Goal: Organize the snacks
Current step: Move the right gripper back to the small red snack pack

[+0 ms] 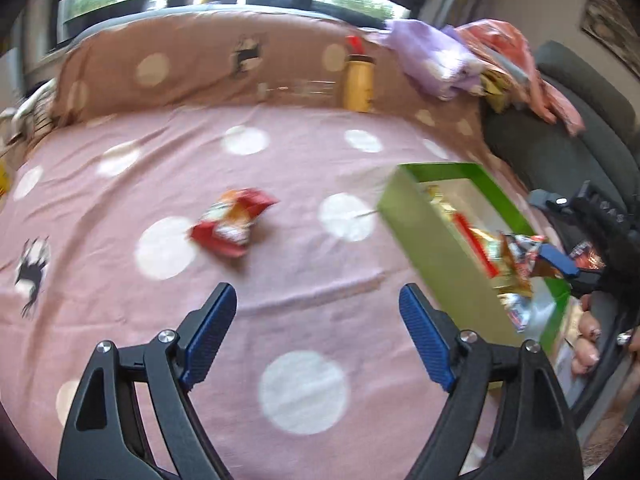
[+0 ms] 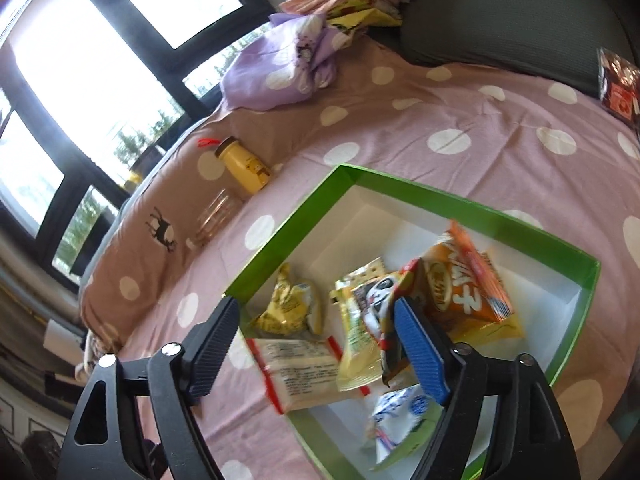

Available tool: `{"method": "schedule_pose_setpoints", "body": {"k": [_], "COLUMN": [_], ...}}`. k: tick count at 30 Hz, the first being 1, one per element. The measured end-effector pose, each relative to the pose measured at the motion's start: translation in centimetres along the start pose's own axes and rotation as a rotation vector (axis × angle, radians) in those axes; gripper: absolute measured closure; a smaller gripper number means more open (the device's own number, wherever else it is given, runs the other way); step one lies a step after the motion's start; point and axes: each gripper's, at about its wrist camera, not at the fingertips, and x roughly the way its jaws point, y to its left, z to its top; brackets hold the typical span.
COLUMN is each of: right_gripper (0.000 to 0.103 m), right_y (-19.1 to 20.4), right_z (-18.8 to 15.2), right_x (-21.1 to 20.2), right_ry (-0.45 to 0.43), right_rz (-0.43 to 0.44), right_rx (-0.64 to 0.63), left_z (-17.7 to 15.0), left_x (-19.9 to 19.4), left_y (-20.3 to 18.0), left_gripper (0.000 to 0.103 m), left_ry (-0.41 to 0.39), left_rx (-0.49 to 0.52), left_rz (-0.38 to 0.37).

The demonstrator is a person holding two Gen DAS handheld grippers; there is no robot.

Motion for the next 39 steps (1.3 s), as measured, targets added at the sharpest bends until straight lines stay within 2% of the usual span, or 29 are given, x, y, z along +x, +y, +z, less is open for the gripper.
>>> {"method": "schedule_pose_setpoints", "body": {"k": [3,7,16,18,27,39], "right_gripper": [0.017,0.017,0.017,0.017,0.017,0.017], "right_y": [2.0,5.0,10.8,11.5,13.4,14.2], "right_z": [-0.9,-2.5,-6.6,-7.4,-9.7,-11.7], "right_x": [0.5,1.6,3.6,4.2,6.2,8.3], "right_ry": [0.026,0.084,0.152,0.180,0.262,0.373], "right_rz": [0.023,0.080,0.086,0.096,0.091,0.116], "right_rx": [-0.045,-0.119,-0.312,-0.336,-0.397,-0.377], "left_z": [-0.9,-1.2,-0.9,-0.9,-0.7,-0.6], "left_x": [0.4,0.8,-1.0,-1.3,-2.2,-2.6], "left_y": [2.9,6.5,9.4,9.7,11.5,12.6], "left_gripper": [0.016,0.016,0.010,0.006,0.004,0.004], "left_ry": [-0.004,0.019,0.000,-0.008,-0.022,-0.019], "left_rx": [-0.058,-0.171,-0.241,-0.243,-0.288,-0.308], "left_rz": [0.060,0.064,0.088,0.106,0.121,0.160]}}
